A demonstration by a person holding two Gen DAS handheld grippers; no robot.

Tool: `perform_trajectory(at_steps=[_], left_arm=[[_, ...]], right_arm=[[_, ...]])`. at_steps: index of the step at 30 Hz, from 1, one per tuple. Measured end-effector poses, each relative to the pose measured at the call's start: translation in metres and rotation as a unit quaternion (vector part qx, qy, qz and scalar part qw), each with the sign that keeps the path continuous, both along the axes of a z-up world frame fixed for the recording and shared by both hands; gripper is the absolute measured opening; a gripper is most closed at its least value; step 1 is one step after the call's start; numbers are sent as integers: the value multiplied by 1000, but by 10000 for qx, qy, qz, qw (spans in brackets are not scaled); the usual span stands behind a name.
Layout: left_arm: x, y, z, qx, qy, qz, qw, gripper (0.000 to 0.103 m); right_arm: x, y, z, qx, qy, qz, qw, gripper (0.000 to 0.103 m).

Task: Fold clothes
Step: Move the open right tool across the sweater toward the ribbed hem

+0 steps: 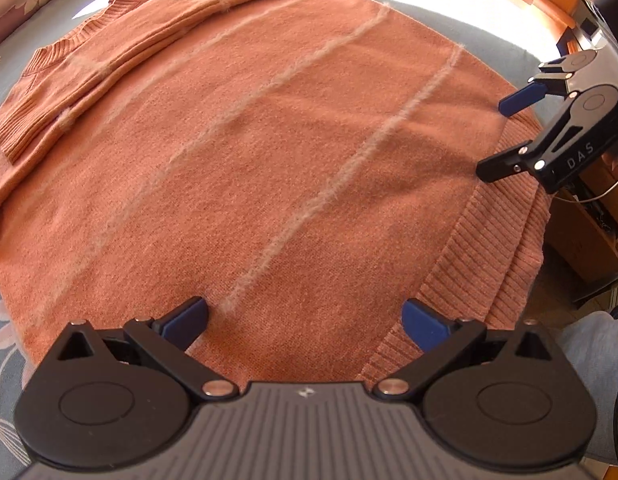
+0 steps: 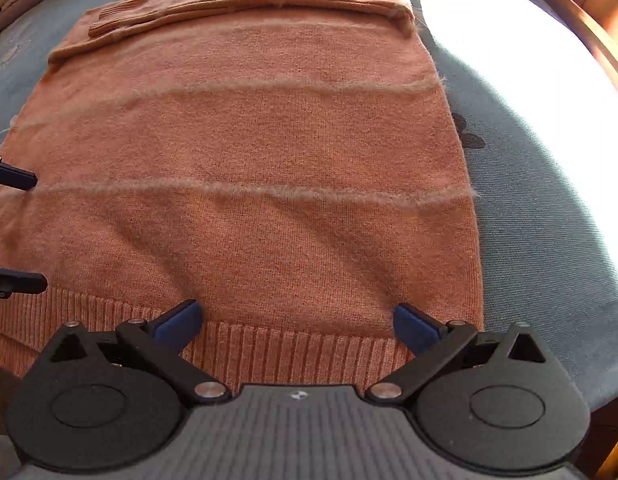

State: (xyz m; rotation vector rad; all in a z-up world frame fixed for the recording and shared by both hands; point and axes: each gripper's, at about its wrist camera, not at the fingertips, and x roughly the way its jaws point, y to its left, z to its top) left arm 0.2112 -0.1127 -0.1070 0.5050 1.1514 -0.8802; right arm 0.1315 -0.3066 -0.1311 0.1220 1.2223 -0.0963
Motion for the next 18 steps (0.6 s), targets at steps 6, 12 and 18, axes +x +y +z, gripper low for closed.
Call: perform_trajectory(at_steps=[6, 12, 18], left_arm=[[1, -3, -1, 139, 11, -18, 9999, 102], [8, -3, -1, 146, 169, 166, 9996, 102], [7, -1, 3, 213, 187, 263, 9993, 102]], right_arm=[[35, 6, 4, 271, -426, -46, 9987, 103], [36, -13, -3, 508, -129, -538, 9972, 103], [30, -20, -6, 579, 52, -638, 9963, 103]])
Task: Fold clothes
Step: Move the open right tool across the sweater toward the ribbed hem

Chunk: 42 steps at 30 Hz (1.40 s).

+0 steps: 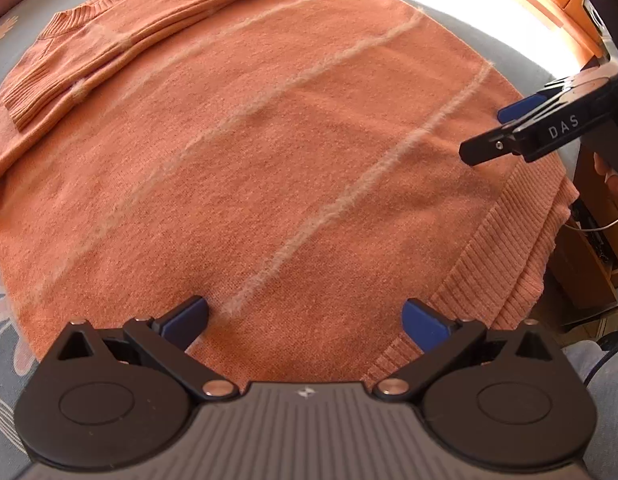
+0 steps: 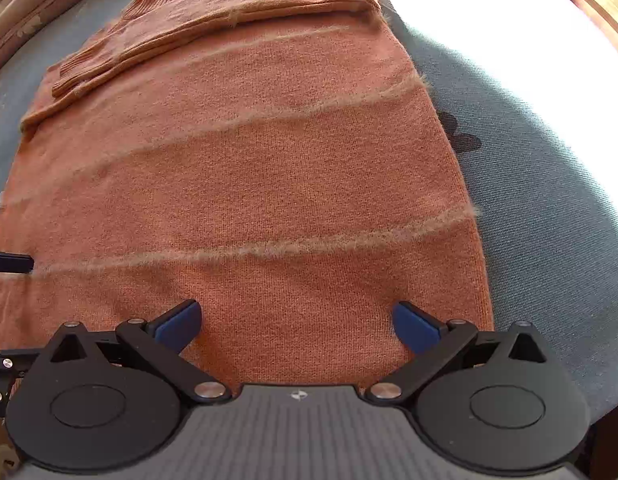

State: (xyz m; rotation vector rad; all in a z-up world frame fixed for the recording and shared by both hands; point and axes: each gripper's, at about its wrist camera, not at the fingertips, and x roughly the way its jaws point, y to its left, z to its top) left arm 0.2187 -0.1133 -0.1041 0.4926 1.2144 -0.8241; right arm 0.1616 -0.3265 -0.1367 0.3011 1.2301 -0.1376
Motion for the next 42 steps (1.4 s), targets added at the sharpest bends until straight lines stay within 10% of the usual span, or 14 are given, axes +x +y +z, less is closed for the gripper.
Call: perform_trajectory(at_steps=[7, 18, 35, 42], left_arm=[[-3, 1, 7, 124, -96, -9, 9999, 102], [49, -54, 11, -745, -981, 236, 9921, 102], [-27, -2, -3, -95, -1161, -195, 9930, 102], [-23, -10, 0, -73, -1284, -296, 9913, 102]], right_arm=[[2, 10, -4, -316, 52, 20, 9995, 103], [3, 16, -5, -475, 63, 27, 9988, 103], [-2, 18, -4, -531, -95, 28, 9985, 103], [10, 56, 22, -966, -612, 1148, 9868, 103]])
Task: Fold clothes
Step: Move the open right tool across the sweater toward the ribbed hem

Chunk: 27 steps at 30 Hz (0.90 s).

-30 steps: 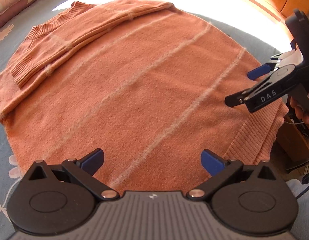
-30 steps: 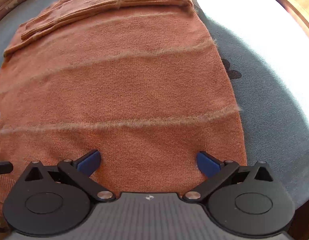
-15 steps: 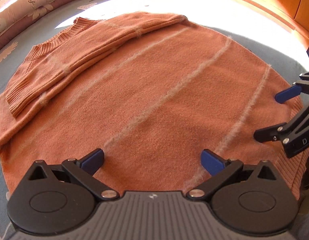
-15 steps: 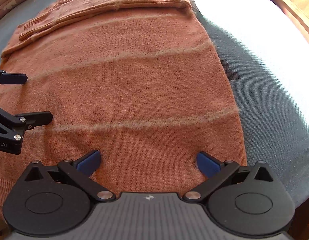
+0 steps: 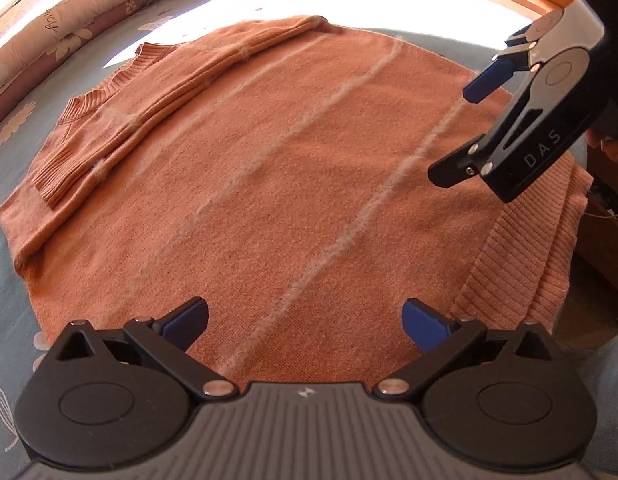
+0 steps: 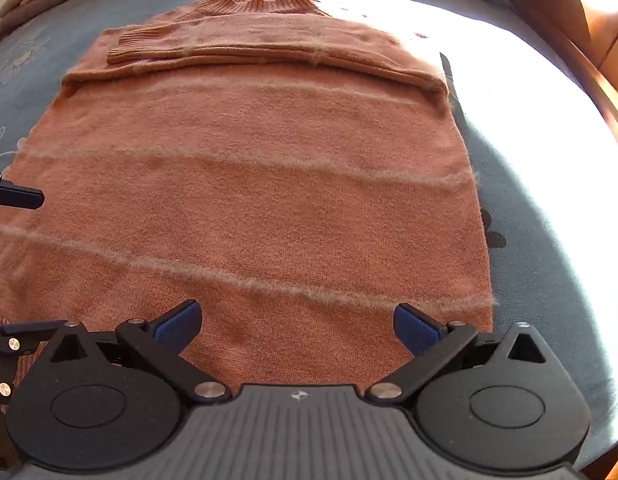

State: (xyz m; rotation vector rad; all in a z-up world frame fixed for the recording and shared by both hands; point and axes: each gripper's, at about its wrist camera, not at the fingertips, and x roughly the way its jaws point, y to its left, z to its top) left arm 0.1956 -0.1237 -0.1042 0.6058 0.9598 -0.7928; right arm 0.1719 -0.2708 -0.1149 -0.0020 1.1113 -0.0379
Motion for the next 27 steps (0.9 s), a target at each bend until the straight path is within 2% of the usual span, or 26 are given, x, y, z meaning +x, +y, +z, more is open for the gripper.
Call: perform_trajectory(at_steps=[4, 6, 9, 17, 19, 23, 27], left_arm=[[-3, -1, -5, 104, 41, 19, 9999, 102], [-5, 1, -6, 123, 78, 20, 9999, 102], [-6, 5, -9, 134, 125, 14, 9998, 102], [-14, 17, -8, 303, 269, -110, 9991, 102], [-16, 17, -5, 322, 237, -172, 9991, 102], [-21, 8, 6, 82, 115, -436, 9990, 102], [-26, 0, -7, 231, 221, -514, 9982, 102]], right_arm=[[21, 19, -6, -35, -101, 275, 9996, 103], [28, 20, -8, -149, -252, 215, 9993, 103], [27, 11, -13, -356, -129, -22, 9993, 103], [-34, -20, -19, 190, 604, -575, 9963, 103], [-40, -20, -20, 154, 689, -570, 9959, 103], [-36, -9, -14, 43, 568, -377, 9977, 103], [-35, 3, -11, 99, 516, -23, 9986, 103]])
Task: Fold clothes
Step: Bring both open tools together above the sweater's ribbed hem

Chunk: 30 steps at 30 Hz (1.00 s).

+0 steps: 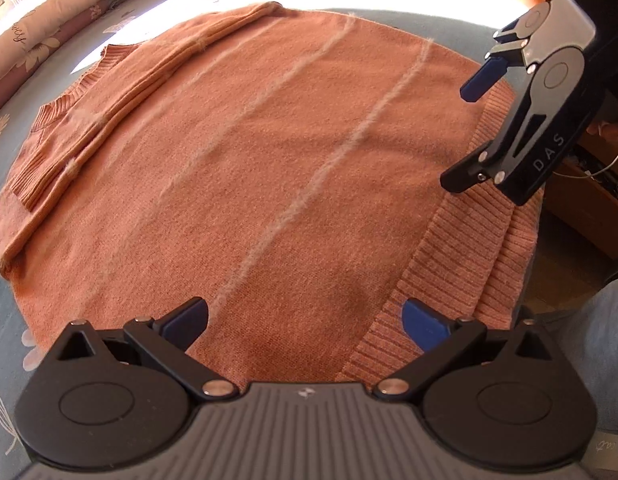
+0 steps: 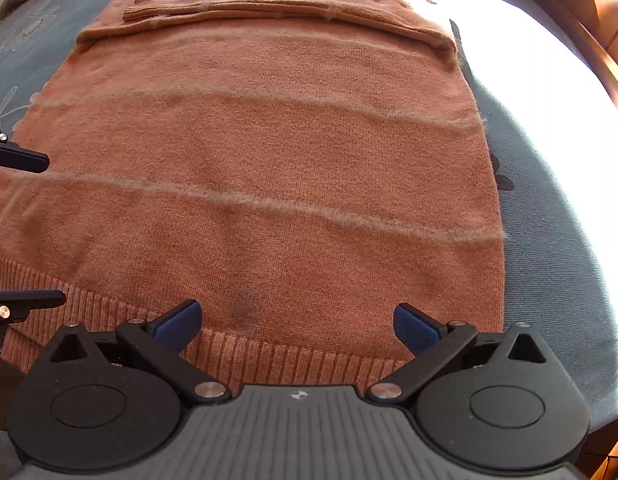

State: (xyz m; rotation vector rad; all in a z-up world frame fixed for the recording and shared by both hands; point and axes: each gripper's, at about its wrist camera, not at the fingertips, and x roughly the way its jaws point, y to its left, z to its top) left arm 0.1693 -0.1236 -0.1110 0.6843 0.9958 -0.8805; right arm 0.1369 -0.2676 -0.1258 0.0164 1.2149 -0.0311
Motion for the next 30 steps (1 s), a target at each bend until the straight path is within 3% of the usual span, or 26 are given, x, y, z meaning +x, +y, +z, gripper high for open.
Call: perform_trajectory(at_steps=[5, 17, 22, 30], left_arm=[[4, 6, -7, 0, 295, 247, 9993, 102], [13, 2, -8, 156, 575, 229, 9980, 102], [18, -3, -8, 259, 733, 429, 9960, 102], [17, -9, -9, 382, 693, 722, 9942, 103]], right_arm=[[-11, -19, 2, 66, 101, -346, 9993, 103], [-24, -61, -7, 349, 377, -1268, 9906, 103], [-18, -62, 9, 393, 12, -943, 9948, 103], [66, -91, 18, 443, -950, -417, 9936, 103]])
